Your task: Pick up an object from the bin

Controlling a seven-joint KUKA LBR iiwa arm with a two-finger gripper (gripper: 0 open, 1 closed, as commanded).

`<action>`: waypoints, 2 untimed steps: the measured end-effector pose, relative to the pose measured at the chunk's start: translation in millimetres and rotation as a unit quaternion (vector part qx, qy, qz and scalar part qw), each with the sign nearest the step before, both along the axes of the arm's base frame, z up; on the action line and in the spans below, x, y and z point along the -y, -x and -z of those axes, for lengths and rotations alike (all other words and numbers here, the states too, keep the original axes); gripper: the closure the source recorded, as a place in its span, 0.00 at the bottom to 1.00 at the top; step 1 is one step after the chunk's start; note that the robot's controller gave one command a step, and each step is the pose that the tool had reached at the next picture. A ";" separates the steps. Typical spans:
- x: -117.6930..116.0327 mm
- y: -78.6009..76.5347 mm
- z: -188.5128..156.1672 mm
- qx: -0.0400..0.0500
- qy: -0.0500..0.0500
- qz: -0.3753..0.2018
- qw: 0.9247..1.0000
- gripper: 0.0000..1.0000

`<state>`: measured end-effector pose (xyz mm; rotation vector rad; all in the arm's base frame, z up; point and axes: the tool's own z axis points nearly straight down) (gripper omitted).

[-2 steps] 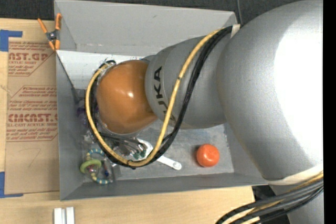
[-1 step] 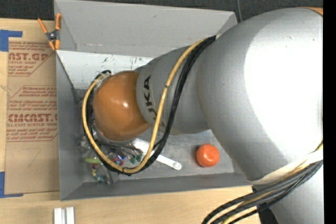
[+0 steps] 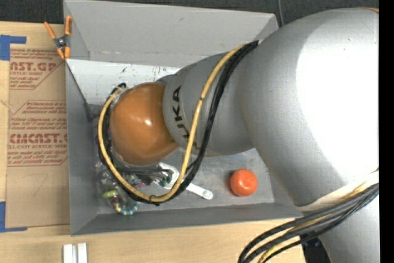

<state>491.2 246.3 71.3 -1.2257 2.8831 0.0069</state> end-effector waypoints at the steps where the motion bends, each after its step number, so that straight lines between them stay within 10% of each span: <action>1: 0.0 0.0 0.0 0.000 0.000 0.000 1.000 1.00; 2: 0.7 1.9 -7.0 -0.003 0.001 0.000 1.000 1.00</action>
Offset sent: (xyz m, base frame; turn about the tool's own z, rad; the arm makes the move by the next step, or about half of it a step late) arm 0.0001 0.0001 0.0671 0.0001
